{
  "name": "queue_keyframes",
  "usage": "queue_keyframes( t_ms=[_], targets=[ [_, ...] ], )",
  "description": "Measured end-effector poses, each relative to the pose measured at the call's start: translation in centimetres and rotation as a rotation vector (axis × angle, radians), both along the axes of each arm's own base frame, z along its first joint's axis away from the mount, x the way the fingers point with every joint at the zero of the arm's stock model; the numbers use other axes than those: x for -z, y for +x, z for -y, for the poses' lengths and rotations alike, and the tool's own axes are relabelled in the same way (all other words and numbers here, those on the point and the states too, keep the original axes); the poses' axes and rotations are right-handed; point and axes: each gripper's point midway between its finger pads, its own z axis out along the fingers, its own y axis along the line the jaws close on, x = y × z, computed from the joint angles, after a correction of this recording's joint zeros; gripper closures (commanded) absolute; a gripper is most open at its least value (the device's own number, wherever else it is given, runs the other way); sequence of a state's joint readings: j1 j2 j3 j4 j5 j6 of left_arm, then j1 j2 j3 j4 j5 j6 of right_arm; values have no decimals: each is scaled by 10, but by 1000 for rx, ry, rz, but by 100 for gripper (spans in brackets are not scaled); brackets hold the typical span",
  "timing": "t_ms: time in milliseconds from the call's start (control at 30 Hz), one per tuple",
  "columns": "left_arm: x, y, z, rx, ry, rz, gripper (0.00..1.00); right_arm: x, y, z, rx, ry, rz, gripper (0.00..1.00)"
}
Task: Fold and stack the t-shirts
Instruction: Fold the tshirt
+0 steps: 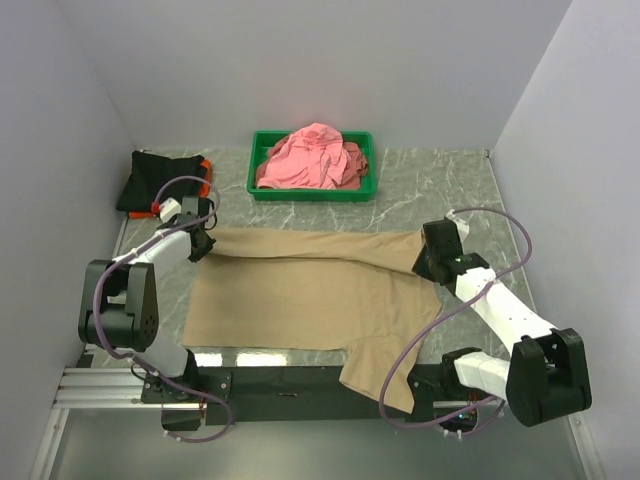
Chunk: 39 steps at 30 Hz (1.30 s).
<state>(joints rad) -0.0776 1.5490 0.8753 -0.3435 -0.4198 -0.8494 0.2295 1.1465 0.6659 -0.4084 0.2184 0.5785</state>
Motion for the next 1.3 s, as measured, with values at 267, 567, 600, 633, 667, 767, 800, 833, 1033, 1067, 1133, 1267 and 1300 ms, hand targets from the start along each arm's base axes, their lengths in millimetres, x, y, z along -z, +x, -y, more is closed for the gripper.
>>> queue_keyframes(
  t_ms=[267, 567, 600, 633, 667, 767, 800, 833, 1033, 1067, 1133, 1267, 1300],
  targets=[
    [7, -26, -8, -80, 4, -83, 1, 42, -47, -8, 66, 100, -179, 41],
    [-49, -21, -6, -110, -49, 39, 1, -18, -20, -20, -7, 143, -25, 13],
    [-57, -18, -4, -104, -59, 64, 1, -30, -11, -24, -29, 152, 12, 13],
    [-65, -13, -1, -95, -69, 89, 1, -40, 0, -28, -51, 154, 46, 12],
    [-71, -8, 2, -82, -81, 109, 1, -49, 10, -33, -73, 153, 70, 12],
    [-81, 10, 19, -17, -123, 146, 1, -61, 39, -53, -141, 134, 89, 13],
    [-81, 16, 25, 7, -135, 148, 1, -60, 49, -62, -166, 122, 80, 14],
    [-78, 22, 32, 32, -150, 145, 1, -58, 60, -72, -185, 111, 71, 16],
    [-31, 33, 53, 110, -199, 36, 1, -9, 96, -97, -213, 45, -57, 27],
    [-24, 33, 54, 113, -204, 19, 1, 0, 99, -97, -210, 36, -79, 29],
    [-12, 32, 54, 117, -202, -10, 1, 16, 100, -98, -206, 23, -119, 35],
    [3, 29, 54, 118, -198, -43, 1, 38, 98, -98, -204, 8, -176, 49],
    [5, 28, 54, 117, -198, -49, 1, 40, 97, -98, -202, 7, -183, 52]
  ],
)
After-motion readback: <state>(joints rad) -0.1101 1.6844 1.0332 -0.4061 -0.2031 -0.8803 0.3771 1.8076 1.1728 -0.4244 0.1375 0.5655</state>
